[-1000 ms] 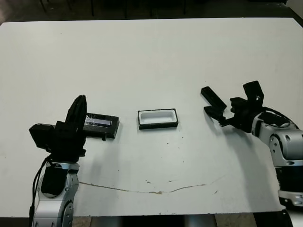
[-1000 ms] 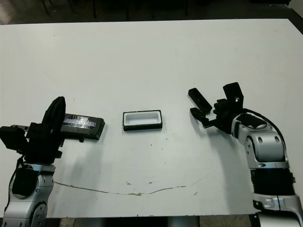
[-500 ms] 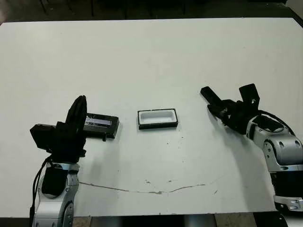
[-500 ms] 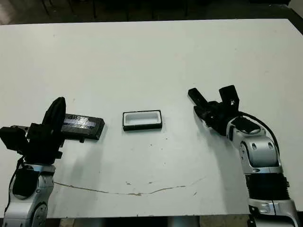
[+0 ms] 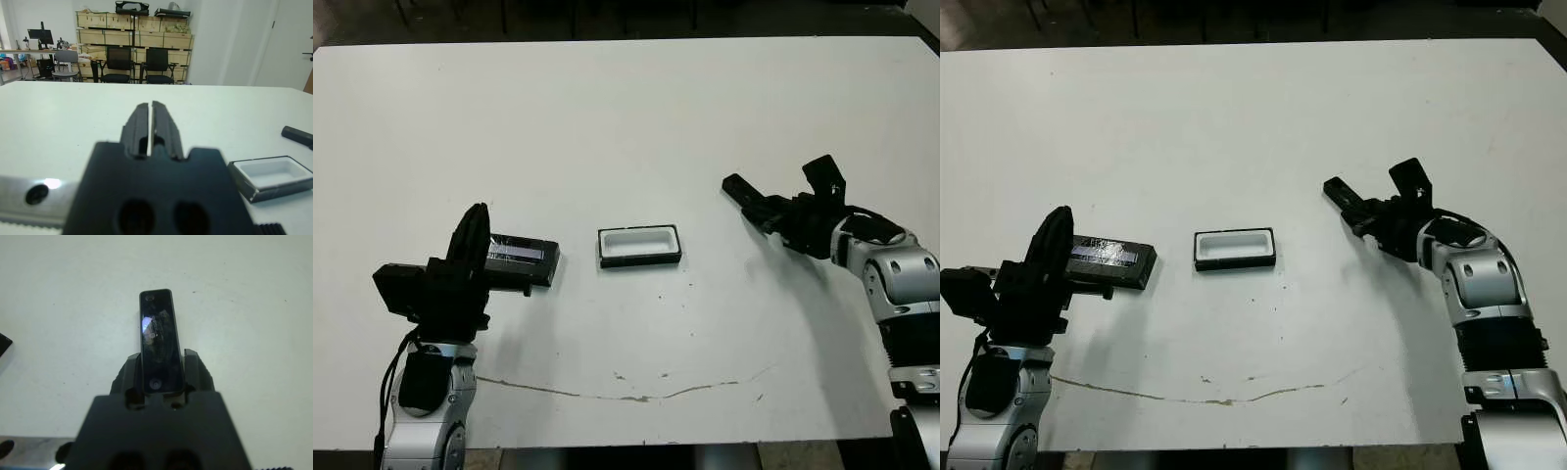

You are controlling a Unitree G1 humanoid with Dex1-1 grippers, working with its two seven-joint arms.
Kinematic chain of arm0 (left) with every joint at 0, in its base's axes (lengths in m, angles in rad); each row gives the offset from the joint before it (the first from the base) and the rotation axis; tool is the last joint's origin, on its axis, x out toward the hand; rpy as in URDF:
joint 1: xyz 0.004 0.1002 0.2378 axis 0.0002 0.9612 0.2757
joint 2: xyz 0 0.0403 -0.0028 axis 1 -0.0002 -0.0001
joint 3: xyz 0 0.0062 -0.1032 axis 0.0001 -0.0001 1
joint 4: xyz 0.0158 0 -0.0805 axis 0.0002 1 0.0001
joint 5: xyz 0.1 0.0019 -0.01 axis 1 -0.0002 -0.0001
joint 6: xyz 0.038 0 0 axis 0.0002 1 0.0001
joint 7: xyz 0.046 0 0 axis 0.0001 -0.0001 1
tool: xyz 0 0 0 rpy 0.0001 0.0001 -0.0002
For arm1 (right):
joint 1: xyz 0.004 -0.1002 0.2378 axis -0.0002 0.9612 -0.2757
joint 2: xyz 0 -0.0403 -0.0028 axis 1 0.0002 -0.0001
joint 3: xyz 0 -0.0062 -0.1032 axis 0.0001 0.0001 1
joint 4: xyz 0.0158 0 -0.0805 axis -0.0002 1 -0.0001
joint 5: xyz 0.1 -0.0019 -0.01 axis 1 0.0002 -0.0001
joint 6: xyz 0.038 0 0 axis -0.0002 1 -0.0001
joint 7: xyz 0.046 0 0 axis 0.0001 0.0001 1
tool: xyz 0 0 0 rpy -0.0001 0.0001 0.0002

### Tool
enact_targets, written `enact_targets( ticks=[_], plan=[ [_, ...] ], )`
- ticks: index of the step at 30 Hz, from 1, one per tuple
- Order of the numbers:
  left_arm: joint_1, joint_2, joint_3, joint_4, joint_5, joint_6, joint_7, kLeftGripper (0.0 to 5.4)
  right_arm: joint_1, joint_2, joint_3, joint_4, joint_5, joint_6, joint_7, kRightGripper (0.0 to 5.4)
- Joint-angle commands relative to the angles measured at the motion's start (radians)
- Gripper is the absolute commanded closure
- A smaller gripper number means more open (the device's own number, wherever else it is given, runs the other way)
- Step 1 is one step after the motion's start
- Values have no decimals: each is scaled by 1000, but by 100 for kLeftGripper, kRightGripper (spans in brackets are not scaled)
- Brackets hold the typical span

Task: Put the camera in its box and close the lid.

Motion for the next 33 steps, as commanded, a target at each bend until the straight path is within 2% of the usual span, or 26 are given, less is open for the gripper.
enact_targets(
  ticks=[1,7,12,15,20,26,33],
  plan=[
    [12,6,3,1,-1,19,0,540,6,-37,4,-25,-20,7,14,466],
    [13,11,1,-2,10,18,2,540,-54,-66,-36,-46,34,-28,120,467],
    [14,9,-1,0,10,18,1,540,-170,-104,-8,13,42,-141,304,467],
    [14,9,-3,8,11,8,-3,540,-242,-102,16,37,43,-114,360,467],
    [21,3,-7,6,11,0,1,540,-340,-95,105,70,12,-135,469,467],
    [28,1,-11,-2,17,4,7,540,-414,-80,223,23,-50,-167,561,467],
    [33,-1,-15,3,11,-11,5,540,-479,-52,362,-25,-119,-146,653,467]
  ],
)
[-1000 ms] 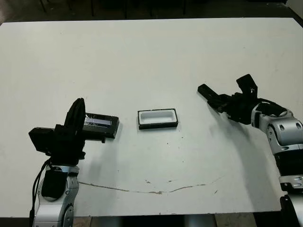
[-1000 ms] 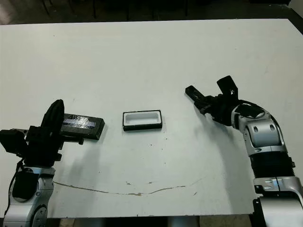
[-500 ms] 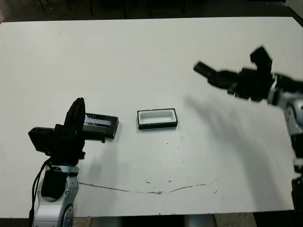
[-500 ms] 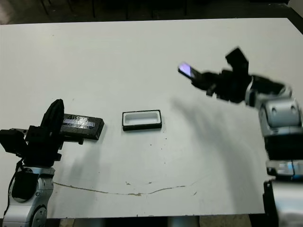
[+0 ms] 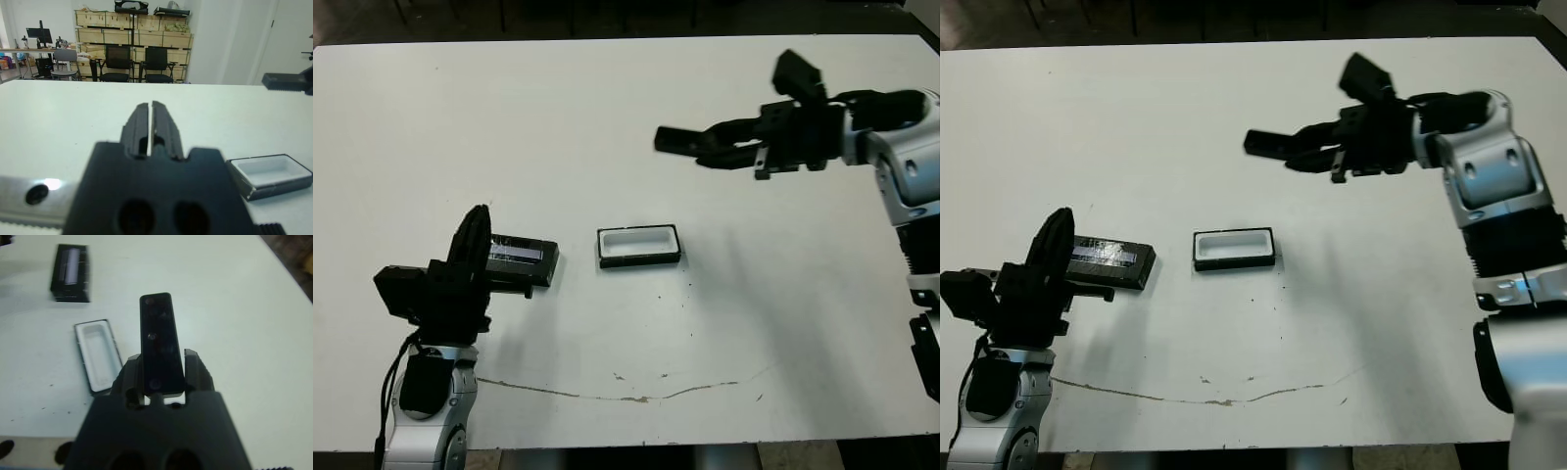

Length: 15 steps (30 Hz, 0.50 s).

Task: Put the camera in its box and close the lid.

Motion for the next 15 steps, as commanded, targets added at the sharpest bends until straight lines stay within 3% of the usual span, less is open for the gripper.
enact_targets(
  ticks=[1,9,15],
  plan=[
    [19,-1,-1,14,4,-5,1,540,-28,15,68,-36,-42,21,37,467],
    [20,-5,-6,20,6,-12,5,540,24,35,119,-103,-46,54,61,467],
    [20,-10,-17,11,14,5,15,540,53,34,165,-97,-68,23,88,467]
  ],
)
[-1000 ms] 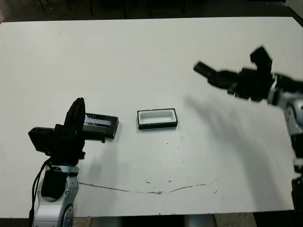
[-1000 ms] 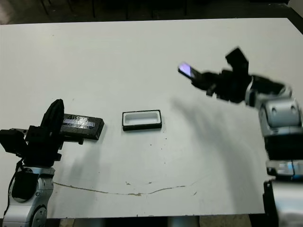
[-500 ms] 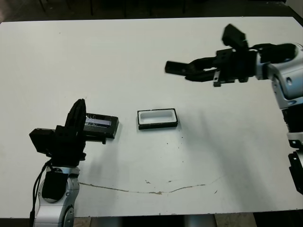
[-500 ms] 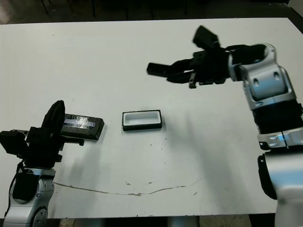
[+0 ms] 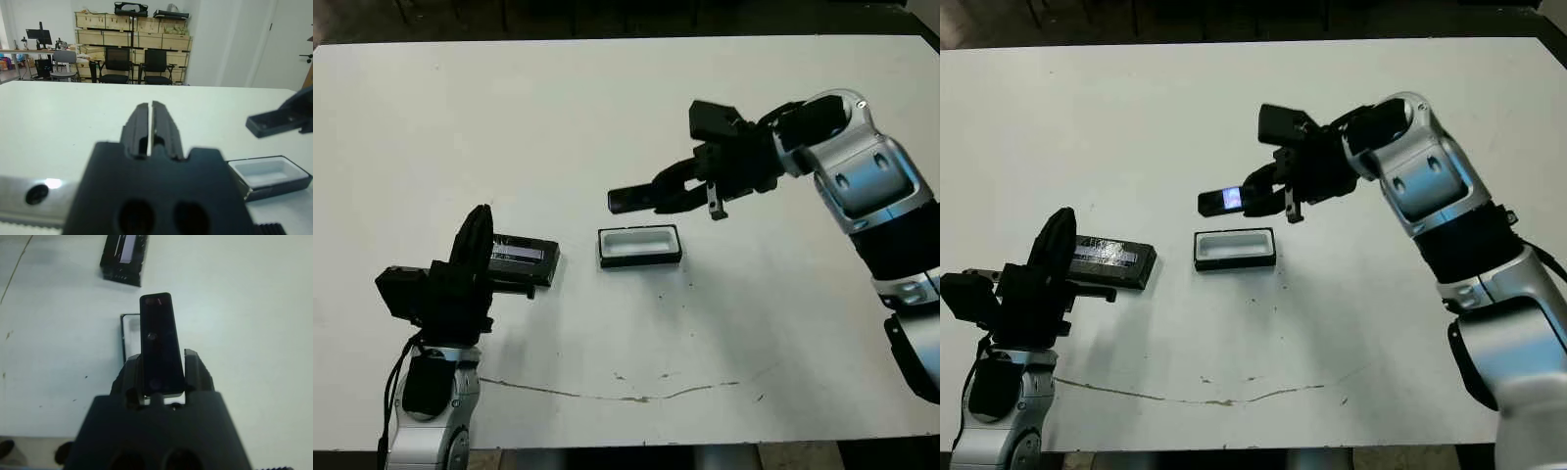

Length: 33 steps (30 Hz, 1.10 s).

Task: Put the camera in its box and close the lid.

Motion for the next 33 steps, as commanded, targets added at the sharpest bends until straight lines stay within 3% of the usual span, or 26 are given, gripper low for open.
enact_targets(
  ticks=[1,11,18,33],
  plan=[
    [20,-5,-8,-3,14,32,14,540,33,-3,42,3,-30,7,16,467],
    [30,-9,-22,-23,23,48,29,540,45,12,90,35,-81,3,25,467],
    [39,-12,-31,-41,31,65,34,540,52,16,96,47,-94,-39,35,467],
    [53,-19,-44,-40,33,53,39,540,55,48,122,21,-133,-20,39,467]
  ],
)
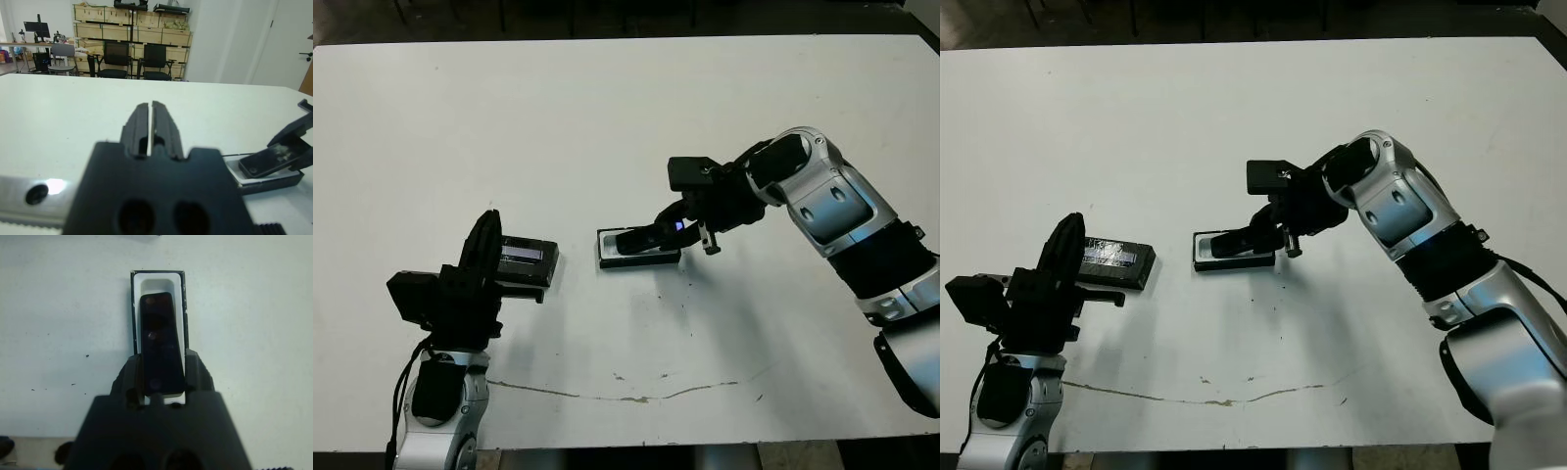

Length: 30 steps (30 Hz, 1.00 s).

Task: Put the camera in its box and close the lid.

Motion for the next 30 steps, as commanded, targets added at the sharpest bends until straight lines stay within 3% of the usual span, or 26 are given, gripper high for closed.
enact_targets(
  ticks=[1,13,20,26,30],
  plan=[
    [24,-5,-6,-3,13,13,10,540,18,17,46,-24,-20,14,18,467],
    [32,-10,-18,-6,20,6,12,540,26,65,108,-96,-90,101,-8,467],
    [37,-9,-13,-3,18,-6,9,540,30,97,127,-76,-99,81,-12,467],
    [40,-7,-6,3,7,-10,4,540,44,110,117,-74,-95,138,-27,467],
    [39,-4,-5,2,7,-10,2,540,55,108,96,-68,-81,102,-35,467]
  ],
)
